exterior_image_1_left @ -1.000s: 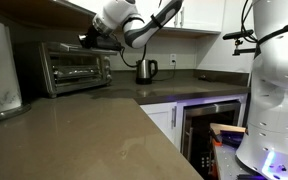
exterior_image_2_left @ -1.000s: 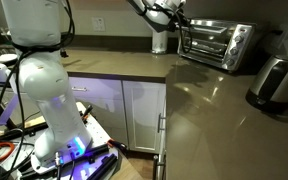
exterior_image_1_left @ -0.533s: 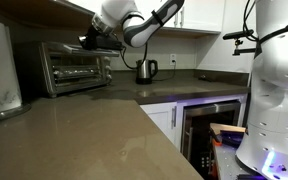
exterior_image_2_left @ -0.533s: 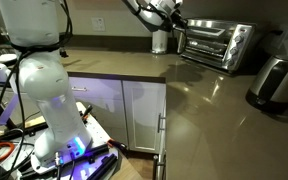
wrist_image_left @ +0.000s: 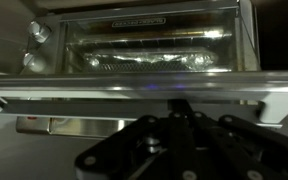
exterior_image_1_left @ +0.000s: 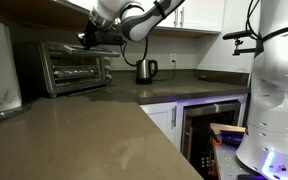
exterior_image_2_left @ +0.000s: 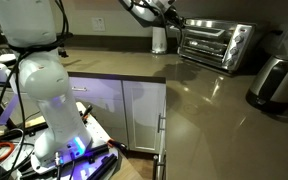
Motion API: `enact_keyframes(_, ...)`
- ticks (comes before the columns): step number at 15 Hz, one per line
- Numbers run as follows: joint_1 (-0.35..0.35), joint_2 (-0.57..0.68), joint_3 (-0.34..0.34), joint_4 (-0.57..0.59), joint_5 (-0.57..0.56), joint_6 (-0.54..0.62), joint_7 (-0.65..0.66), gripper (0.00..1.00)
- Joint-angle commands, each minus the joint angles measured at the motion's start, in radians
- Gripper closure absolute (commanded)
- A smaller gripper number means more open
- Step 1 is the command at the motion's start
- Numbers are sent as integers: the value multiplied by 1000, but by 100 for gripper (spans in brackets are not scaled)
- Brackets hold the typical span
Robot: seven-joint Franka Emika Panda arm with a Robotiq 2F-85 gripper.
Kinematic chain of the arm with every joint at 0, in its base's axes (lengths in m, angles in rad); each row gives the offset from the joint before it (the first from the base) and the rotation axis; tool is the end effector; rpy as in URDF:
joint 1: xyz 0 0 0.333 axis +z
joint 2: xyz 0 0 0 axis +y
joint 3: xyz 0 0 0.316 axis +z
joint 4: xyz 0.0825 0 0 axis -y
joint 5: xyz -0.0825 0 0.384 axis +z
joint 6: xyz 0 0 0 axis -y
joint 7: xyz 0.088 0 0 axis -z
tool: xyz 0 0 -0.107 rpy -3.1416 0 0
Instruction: Open the oven
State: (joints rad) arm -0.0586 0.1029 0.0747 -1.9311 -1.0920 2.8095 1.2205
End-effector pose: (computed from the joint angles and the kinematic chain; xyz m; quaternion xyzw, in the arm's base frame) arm 0.6202 0.0513 0.5035 0.8734 -0.1283 0.4613 0.0884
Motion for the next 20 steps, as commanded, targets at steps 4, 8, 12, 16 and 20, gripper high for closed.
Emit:
enact_keyframes(4, -5, -54, 15, -58, 107, -32, -107, 100)
enact_keyframes(8, -6, -52, 16, -82, 202, -28, -165, 100)
enact_keyframes(12, -4, -69, 17, -106, 269, -51, -222, 100)
enact_keyframes(16, -2, -99, 18, -131, 324, -90, -271, 100)
enact_keyframes(20, -1, -120, 15, -138, 366, -132, -314, 100)
